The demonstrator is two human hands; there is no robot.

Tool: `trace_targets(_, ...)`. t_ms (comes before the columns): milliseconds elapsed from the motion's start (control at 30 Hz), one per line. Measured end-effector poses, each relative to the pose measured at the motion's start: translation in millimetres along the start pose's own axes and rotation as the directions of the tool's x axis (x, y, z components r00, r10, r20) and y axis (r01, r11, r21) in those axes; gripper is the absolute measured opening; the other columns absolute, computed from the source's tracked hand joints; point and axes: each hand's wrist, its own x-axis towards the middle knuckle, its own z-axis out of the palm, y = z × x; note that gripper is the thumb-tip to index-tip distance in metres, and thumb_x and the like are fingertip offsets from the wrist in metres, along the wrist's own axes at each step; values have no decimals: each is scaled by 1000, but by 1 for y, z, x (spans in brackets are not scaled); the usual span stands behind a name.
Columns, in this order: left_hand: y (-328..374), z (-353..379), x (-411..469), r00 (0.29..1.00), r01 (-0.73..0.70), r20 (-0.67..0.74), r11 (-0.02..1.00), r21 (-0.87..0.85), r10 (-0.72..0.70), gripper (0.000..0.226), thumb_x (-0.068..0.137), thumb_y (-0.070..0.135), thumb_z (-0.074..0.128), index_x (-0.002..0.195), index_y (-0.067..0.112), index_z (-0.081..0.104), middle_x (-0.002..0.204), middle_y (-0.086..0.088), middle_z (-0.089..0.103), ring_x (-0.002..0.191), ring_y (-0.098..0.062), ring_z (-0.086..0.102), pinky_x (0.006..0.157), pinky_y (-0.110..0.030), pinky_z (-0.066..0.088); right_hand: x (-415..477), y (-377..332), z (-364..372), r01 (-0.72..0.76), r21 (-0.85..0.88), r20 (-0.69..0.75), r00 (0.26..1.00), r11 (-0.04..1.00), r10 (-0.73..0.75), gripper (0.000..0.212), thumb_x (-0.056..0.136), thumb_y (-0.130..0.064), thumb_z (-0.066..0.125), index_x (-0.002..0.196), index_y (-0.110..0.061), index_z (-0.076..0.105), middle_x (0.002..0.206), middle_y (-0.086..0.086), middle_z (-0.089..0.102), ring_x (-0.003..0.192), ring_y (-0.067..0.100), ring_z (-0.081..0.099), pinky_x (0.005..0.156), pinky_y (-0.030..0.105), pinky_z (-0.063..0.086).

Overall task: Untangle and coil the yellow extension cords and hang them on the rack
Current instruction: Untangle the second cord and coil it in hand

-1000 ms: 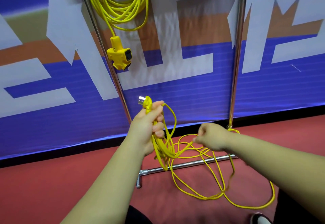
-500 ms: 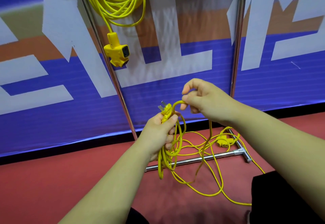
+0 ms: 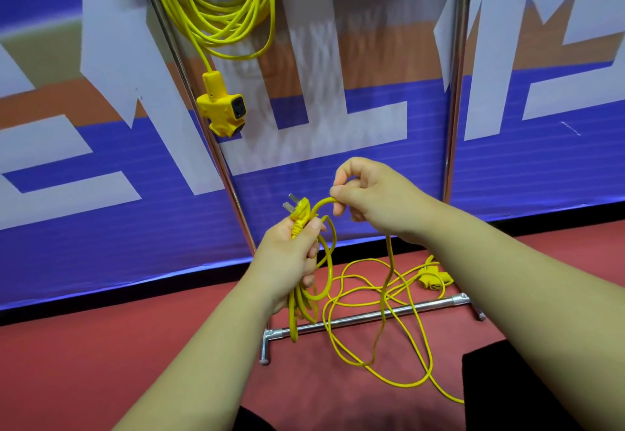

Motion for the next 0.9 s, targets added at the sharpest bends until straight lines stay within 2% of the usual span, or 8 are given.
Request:
trace_targets(100,11,-10,-4,999,-35,-31,990,-134,31,17,104,28,52,92,16,50,63,2,40,42,-8,27,38,-20,29,-2,-1,0,12,43,51,999,999,-14,7,98,-13,58,93,-14,53,69,3,68,52,15,45,64,38,43)
trace_targets(267,26,-50,2,962,-175,-260,926,-333,89,19,104,28,52,87,21,47,61,5,38,40,-4,29,36,-18,30,-9,6,2,-7,-4,204,979,1000,8,3,101,-14,52,98,-15,50,67,0,60,57,14,49,64,33,45)
trace_targets(400,20,-81,7,896,-224,-444,868,-444,4,24,104,26,53,81,22,48,58,6,38,39,-4,31,36,-16,30,-17,17,-6,-62,-100,253,964,993,86,5,100,-14,50,105,-15,49,70,0,59,60,15,51,68,36,51)
trace_targets(533,-4,-117,22,792,-207,-584,823,-529,-177,28,103,30,55,78,21,48,60,6,36,37,-5,32,36,-17,30,-28,29,-19,-147,-264,259,941,953,217,9,100,-17,52,109,-15,51,70,3,58,58,16,52,56,29,45)
trace_targets(633,-20,-138,31,735,-158,-595,772,-615,-324,32,102,34,57,75,20,48,63,7,34,33,-6,33,36,-16,32,-36,40,-31,-224,-363,261,907,905,329,8,101,-20,53,105,-13,52,69,4,57,57,18,50,52,28,38)
trace_targets(733,-30,-133,32,741,-90,-575,797,-598,-348,32,103,31,56,75,18,47,57,6,36,30,-7,34,36,-14,32,-43,47,-39,-287,-447,218,883,847,415,7,102,-19,51,99,-13,53,69,3,57,55,17,50,43,20,35)
trace_targets(900,-31,-116,32,785,-21,-544,864,-503,-298,28,103,29,55,79,17,49,63,3,37,34,-6,33,35,-16,32,-45,50,-48,-290,-409,32,943,865,331,11,99,-18,53,94,-9,57,66,2,63,54,21,48,44,23,35)
